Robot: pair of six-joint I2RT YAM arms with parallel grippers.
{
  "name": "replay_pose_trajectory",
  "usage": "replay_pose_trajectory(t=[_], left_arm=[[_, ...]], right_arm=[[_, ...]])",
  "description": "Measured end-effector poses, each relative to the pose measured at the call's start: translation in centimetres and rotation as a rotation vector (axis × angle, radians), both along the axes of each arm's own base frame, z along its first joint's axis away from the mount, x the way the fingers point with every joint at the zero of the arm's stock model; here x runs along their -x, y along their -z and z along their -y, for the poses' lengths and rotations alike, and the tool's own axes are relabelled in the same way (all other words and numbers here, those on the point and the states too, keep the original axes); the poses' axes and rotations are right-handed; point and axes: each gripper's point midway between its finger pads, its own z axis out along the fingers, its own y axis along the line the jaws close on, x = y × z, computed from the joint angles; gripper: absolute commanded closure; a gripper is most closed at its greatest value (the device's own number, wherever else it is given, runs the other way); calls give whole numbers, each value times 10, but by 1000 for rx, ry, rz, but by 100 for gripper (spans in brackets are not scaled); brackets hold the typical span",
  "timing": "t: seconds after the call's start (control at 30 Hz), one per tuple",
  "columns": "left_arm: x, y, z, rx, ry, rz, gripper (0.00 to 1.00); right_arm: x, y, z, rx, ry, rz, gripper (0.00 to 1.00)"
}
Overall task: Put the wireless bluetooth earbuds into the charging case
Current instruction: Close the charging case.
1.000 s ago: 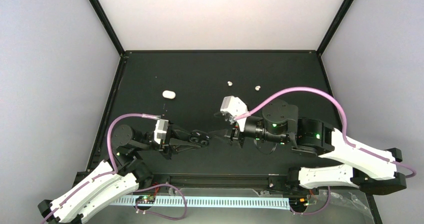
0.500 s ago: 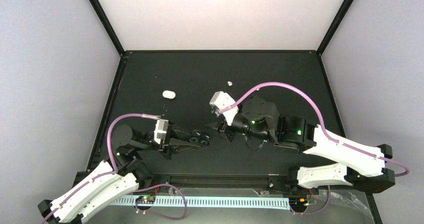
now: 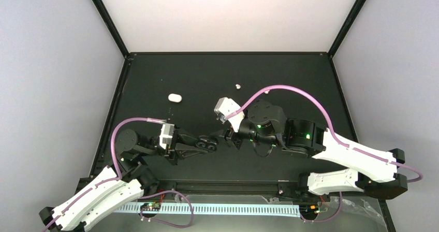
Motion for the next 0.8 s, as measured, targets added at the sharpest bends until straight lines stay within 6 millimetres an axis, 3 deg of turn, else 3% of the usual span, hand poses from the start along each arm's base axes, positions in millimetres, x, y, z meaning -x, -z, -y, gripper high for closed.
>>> replay_pose_trajectory(t=[0.8], left_arm=[[-1, 0, 0, 0, -5, -1, 98]], right_arm=[[8, -1, -3, -9, -46, -17, 42]])
